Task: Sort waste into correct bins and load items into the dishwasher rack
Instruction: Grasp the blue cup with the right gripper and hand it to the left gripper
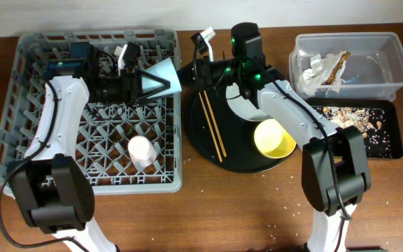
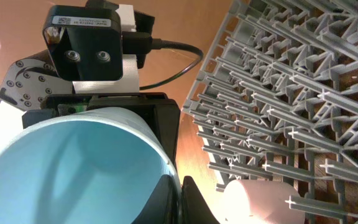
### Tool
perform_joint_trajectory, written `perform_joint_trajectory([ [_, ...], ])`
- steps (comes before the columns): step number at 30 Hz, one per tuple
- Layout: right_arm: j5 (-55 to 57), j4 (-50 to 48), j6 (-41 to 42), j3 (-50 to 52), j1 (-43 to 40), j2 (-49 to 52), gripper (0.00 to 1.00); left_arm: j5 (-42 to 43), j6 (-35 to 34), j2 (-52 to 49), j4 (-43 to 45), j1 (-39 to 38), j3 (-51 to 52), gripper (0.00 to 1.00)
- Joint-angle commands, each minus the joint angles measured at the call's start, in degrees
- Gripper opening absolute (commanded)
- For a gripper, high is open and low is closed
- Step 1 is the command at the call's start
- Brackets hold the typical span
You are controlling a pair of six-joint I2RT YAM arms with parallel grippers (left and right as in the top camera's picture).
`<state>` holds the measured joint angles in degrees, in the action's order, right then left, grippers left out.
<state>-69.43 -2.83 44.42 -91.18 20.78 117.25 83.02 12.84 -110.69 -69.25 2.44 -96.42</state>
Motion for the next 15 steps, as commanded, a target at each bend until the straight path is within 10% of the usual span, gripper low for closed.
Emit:
perform_joint_trajectory([
  [1,2.6,3.8,-2.6,-0.4,1.4,-1.0,0.04,2.3,0.9,0.0,0.3,0.0,0.0,0.65],
  [7,2.2,3.9,-2.6,-0.4,1.5,-1.0,0.04,3.5,0.1,0.0,1.5,6.5,0.0,0.98],
  [15,5.7,3.6,-2.6,-0.4,3.0,-1.0,0.04,4.7,0.1,0.0,1.5,3.8,0.0,0.92],
])
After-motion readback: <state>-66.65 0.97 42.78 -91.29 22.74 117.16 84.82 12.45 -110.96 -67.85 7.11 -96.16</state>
